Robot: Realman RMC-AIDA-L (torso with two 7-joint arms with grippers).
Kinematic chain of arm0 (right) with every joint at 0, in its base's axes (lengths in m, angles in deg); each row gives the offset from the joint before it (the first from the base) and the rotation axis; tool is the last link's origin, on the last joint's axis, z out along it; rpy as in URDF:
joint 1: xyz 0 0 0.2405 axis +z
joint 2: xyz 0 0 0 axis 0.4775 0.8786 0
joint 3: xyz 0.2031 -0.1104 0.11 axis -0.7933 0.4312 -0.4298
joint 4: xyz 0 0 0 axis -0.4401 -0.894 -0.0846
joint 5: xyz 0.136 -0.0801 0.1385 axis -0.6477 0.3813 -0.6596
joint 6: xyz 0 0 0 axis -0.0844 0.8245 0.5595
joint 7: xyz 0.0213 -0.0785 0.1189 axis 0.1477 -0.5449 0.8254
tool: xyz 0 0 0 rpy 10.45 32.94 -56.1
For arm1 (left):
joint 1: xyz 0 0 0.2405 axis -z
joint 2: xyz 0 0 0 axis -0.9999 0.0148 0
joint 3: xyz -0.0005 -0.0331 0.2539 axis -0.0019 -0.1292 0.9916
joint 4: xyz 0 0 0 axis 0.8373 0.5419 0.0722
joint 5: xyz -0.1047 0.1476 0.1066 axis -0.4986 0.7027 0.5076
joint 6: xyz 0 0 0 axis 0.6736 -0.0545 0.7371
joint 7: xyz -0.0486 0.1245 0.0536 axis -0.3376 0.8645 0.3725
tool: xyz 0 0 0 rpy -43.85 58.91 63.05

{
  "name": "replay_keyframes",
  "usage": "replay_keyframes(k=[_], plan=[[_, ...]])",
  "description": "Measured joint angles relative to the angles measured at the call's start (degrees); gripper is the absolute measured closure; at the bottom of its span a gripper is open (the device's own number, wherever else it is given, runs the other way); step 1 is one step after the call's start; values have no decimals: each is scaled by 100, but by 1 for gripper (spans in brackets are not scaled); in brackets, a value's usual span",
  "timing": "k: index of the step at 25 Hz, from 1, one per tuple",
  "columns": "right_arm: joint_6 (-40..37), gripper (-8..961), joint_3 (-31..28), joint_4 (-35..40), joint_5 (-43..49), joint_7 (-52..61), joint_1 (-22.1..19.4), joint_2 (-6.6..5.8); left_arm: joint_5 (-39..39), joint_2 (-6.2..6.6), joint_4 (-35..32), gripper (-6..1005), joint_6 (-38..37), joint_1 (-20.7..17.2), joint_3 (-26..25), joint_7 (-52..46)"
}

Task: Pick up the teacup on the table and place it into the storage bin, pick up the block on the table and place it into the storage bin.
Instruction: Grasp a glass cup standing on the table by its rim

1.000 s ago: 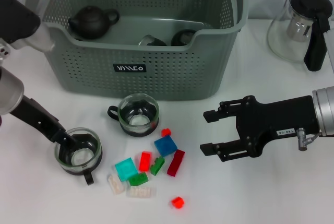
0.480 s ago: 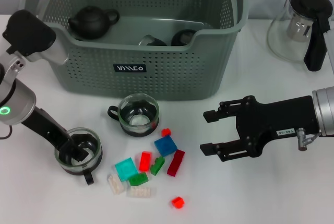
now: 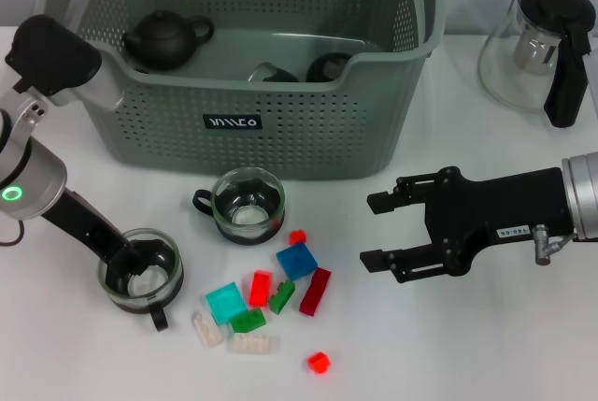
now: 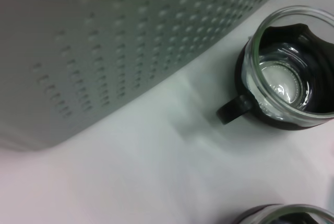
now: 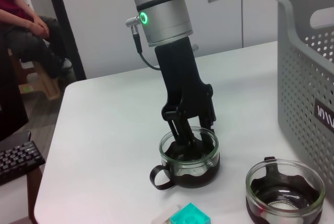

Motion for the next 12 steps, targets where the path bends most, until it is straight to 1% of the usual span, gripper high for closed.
replay_keyframes(k=[1, 4, 9, 12], plan=[[-1, 175, -9, 0, 1, 1, 0, -1, 0, 4, 5, 398, -5, 1, 6, -8], [-7, 175, -38, 0, 0, 2, 0, -6, 1, 0, 16, 609, -16, 1, 16, -8], [-36, 174, -86, 0, 0, 2, 0, -6, 1, -20, 34, 716, -8, 2, 31, 19], [-39, 174, -88, 0, 0, 2, 0, -7, 1, -4, 64, 781, -2, 5, 138, 0]])
